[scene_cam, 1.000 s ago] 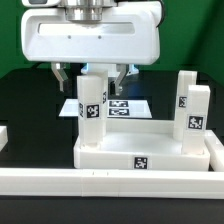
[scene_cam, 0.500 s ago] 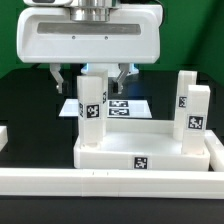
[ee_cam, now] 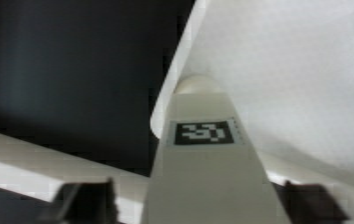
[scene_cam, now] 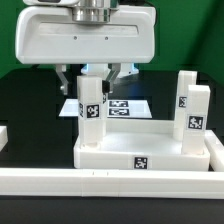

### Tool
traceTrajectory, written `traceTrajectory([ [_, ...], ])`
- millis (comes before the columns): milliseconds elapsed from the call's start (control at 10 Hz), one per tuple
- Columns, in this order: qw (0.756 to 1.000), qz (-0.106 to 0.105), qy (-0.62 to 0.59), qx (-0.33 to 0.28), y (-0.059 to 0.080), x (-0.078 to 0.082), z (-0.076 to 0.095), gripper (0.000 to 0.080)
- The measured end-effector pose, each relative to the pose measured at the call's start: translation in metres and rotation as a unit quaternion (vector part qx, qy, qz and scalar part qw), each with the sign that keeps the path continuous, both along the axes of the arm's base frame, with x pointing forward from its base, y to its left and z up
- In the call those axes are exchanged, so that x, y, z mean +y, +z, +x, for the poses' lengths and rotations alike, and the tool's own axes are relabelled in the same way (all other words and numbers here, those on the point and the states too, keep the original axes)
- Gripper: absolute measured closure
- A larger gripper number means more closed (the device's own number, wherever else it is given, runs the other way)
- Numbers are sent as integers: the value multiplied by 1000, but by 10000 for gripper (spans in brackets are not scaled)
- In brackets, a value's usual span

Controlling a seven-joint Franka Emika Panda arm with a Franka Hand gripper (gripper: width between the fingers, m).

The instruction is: Assemble desk

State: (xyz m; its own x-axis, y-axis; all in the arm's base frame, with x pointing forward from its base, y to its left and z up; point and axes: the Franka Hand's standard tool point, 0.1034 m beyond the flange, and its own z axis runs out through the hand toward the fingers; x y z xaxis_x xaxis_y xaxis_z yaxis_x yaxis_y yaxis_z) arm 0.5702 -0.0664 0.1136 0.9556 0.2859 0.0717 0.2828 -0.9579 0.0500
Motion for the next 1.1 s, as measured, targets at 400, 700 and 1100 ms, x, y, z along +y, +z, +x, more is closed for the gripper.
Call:
traceTrajectory([
  [400,1000,1,-14,0,0,-1,0,508],
  [700,991,18,-136,-1,-1,-5,-2,508],
  [1100,952,35,-303,-5,-1,-7,-1,508],
])
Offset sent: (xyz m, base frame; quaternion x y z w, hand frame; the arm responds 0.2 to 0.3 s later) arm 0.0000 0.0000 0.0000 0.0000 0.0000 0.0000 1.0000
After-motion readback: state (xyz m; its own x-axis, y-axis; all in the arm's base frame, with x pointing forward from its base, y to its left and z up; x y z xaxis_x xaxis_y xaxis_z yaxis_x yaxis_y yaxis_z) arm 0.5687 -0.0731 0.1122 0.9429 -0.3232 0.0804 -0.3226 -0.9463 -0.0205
